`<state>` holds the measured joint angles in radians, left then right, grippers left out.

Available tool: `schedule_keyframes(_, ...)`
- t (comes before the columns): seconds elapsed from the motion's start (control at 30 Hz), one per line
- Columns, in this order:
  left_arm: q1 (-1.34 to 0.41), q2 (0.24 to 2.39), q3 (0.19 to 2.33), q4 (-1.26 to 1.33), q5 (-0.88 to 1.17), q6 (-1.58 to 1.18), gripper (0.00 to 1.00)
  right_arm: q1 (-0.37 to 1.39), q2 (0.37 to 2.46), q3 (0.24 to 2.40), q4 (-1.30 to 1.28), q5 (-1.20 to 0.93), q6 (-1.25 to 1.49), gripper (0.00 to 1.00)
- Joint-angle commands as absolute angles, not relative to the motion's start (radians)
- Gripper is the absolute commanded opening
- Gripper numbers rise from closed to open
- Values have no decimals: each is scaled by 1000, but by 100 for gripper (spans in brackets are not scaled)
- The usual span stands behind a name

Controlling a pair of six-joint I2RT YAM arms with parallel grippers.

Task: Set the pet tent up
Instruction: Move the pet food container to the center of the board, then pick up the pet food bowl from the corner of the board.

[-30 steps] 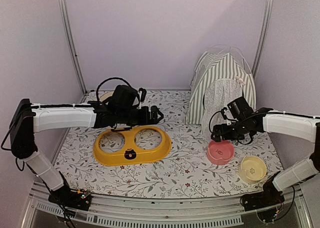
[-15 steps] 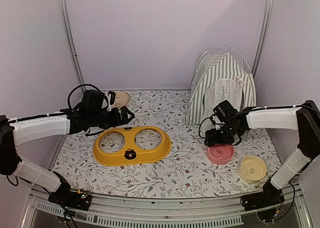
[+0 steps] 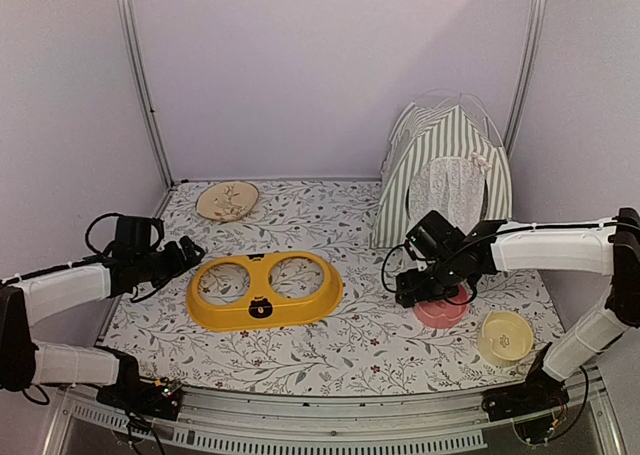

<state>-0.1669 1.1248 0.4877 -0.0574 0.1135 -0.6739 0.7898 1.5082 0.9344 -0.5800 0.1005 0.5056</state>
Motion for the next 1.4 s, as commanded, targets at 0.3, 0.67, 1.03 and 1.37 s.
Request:
schedule_keyframes(0.3,-168,1250,370,157,220,-755,98,798,1638,892,-488,106,480,60)
schedule_keyframes(0.67,-486,1412,432,268,126,-900,98,798,1620,896,-484,98,475,29)
schedule_keyframes(1.03,-592,1461,554,229,68,-871,98,806,1613,924,-543,141,490,0)
schedule_keyframes(1.37,-552,1359,593,112,35,-763,99,908,1582,1193,-772,259,517,0)
